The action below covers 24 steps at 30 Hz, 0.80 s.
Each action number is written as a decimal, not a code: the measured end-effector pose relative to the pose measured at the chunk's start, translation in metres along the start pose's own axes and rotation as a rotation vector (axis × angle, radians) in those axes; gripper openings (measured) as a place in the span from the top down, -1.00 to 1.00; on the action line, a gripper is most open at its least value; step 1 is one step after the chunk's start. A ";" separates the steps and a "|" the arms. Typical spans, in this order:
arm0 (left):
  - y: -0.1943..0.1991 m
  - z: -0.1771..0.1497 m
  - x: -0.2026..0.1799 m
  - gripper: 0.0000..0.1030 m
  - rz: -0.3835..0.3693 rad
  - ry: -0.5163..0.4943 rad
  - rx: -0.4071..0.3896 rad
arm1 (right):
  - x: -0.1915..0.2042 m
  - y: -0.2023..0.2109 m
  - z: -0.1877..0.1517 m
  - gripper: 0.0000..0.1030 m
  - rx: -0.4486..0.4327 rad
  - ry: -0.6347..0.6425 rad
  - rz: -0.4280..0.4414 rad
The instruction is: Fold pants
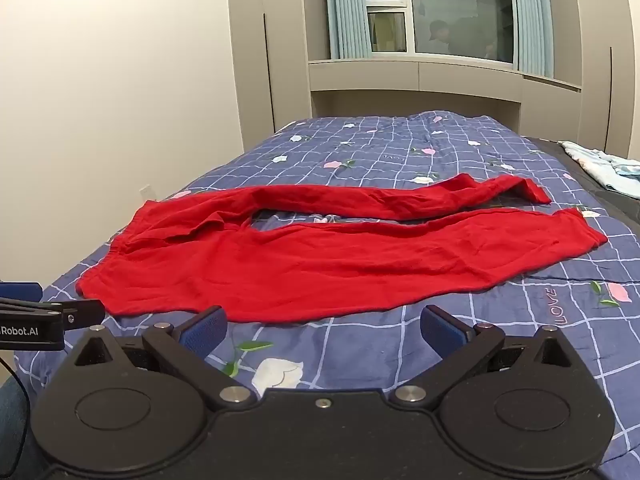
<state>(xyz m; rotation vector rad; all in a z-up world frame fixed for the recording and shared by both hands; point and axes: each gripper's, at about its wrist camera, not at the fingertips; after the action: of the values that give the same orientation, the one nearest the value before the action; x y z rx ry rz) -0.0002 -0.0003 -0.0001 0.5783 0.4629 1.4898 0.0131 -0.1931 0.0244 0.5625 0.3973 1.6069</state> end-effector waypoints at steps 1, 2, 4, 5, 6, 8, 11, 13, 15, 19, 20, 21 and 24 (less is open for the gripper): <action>0.000 0.000 0.000 -0.99 0.001 -0.001 0.000 | 0.000 0.000 0.000 -0.99 0.001 0.000 0.000; 0.000 0.000 0.000 -0.99 0.001 0.000 0.000 | -0.001 0.000 0.001 -0.99 0.001 -0.001 -0.001; 0.000 0.000 0.000 -0.99 0.001 -0.001 0.003 | -0.001 -0.001 0.001 -0.99 0.001 -0.003 -0.002; 0.000 0.000 0.000 -0.99 0.002 0.000 0.004 | -0.002 -0.001 0.001 -0.99 0.001 -0.004 -0.003; 0.000 0.000 0.000 -0.99 0.001 0.002 0.005 | -0.002 -0.001 0.001 -0.99 0.001 -0.005 -0.004; -0.002 0.003 0.000 -0.99 -0.002 0.006 0.007 | 0.000 -0.004 -0.001 -0.99 0.002 -0.007 -0.004; -0.004 0.002 0.000 -0.99 -0.003 0.008 0.008 | 0.002 -0.005 -0.004 -0.99 0.001 -0.008 -0.007; -0.004 0.003 0.000 -0.99 -0.004 0.010 0.010 | 0.004 -0.004 -0.006 -0.99 0.000 -0.010 -0.008; -0.004 0.001 0.001 -0.99 -0.003 0.003 0.012 | -0.002 -0.005 -0.001 -0.99 0.012 -0.013 0.000; -0.004 0.000 0.001 -0.99 -0.003 0.003 0.012 | -0.001 -0.005 -0.002 -0.99 0.013 -0.013 -0.001; -0.004 0.000 0.001 -0.99 -0.002 0.003 0.013 | -0.001 -0.005 -0.002 -0.99 0.013 -0.014 0.000; -0.003 0.000 0.000 -0.99 -0.002 0.003 0.013 | -0.001 -0.005 -0.002 -0.99 0.013 -0.014 -0.001; -0.003 0.000 0.000 -0.99 -0.002 0.002 0.013 | -0.001 -0.005 -0.002 -0.99 0.013 -0.013 -0.001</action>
<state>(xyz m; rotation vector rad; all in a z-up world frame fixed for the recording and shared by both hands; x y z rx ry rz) 0.0024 -0.0004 -0.0018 0.5871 0.4749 1.4867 0.0162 -0.1935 0.0200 0.5826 0.3986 1.6003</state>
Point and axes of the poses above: each gripper's, at about its wrist camera, not at the fingertips, and y roughly against the way its jaws point, x to its left, z to its top, and after that the axes turned 4 degrees about -y, right-handed
